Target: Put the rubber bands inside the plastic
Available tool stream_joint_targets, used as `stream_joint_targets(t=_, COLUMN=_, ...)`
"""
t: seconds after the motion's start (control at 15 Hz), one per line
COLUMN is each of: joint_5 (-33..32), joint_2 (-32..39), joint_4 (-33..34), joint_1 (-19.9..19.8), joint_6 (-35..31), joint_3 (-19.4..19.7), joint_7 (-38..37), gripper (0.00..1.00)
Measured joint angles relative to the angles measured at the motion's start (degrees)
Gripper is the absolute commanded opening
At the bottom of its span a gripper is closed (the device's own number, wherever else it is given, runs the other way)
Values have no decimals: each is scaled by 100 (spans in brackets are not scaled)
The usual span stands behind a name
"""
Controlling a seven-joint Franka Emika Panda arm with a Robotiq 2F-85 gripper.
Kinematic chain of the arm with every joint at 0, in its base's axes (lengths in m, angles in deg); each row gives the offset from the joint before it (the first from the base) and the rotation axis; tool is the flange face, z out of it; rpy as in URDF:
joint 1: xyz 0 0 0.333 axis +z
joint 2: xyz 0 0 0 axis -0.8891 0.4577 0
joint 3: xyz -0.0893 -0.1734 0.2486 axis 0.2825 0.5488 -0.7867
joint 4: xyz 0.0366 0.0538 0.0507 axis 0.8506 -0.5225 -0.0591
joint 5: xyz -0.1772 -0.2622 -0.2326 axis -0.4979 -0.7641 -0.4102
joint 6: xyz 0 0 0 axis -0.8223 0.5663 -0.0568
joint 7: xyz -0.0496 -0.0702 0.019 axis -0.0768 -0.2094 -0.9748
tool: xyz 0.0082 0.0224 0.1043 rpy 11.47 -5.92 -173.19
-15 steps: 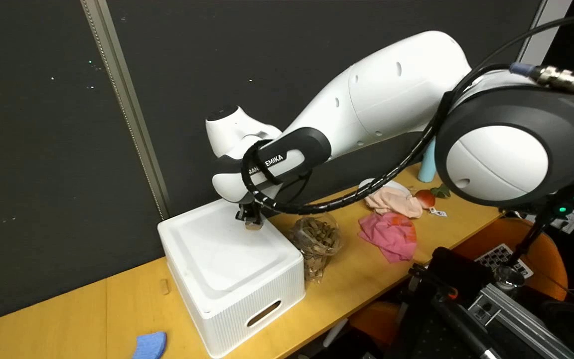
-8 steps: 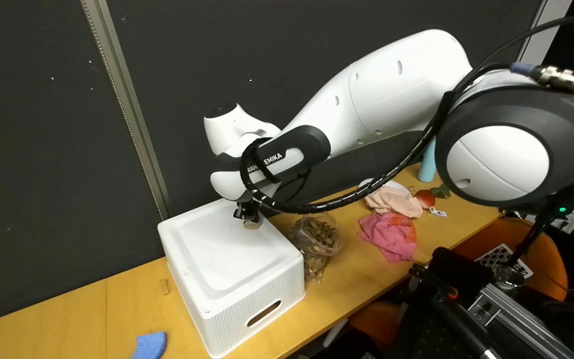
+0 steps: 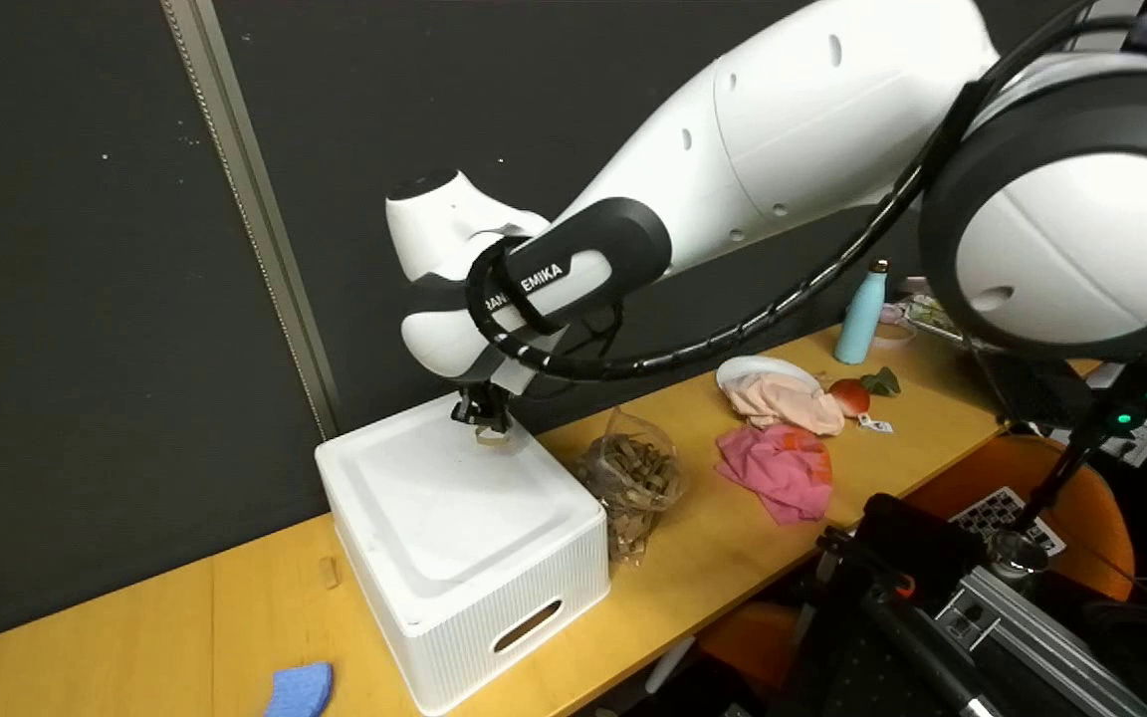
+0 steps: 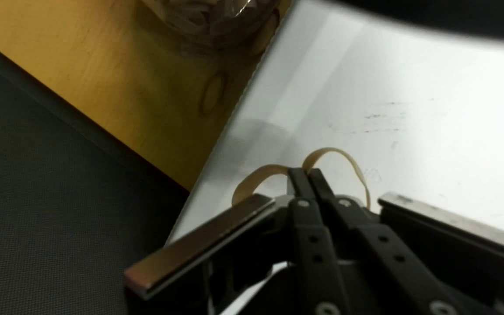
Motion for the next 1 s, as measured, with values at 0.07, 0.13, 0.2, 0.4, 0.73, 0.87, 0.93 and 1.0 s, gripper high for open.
stream_joint_targets(t=0.07, joint_5=-34, joint_2=-222, joint_4=-262, joint_1=22, joint_6=6, joint_3=0, joint_7=-87, gripper=1)
stream_joint_targets(t=0.13, joint_5=-72, joint_2=-447, joint_4=-523, joint_1=40, joint_6=29, joint_3=1, joint_7=-177, gripper=1)
stream_joint_targets(t=0.2, joint_5=-110, joint_2=-682, joint_4=-794, joint_1=58, joint_6=86, joint_3=4, joint_7=-272, gripper=1)
stream_joint_targets(t=0.4, joint_5=-240, joint_2=-1399, joint_4=-1653, joint_1=80, joint_6=262, joint_3=24, joint_7=-564, gripper=1)
stream_joint_targets(t=0.73, joint_5=-342, joint_2=-2482, joint_4=-3227, joint_1=24, joint_6=326, joint_3=153, joint_7=-1054, gripper=1)
stream_joint_targets(t=0.87, joint_5=-344, joint_2=-2808, joint_4=-3801, joint_1=-99, joint_6=290, joint_3=201, joint_7=-1202, gripper=1)
stream_joint_targets(t=0.93, joint_5=-344, joint_2=-2932, joint_4=-4048, joint_1=-190, joint_6=236, joint_3=229, joint_7=-1243, gripper=1)
stream_joint_targets(t=1.0, joint_5=-344, joint_2=-3022, joint_4=-4251, joint_1=-295, joint_6=148, joint_3=263, joint_7=-1269, gripper=1)
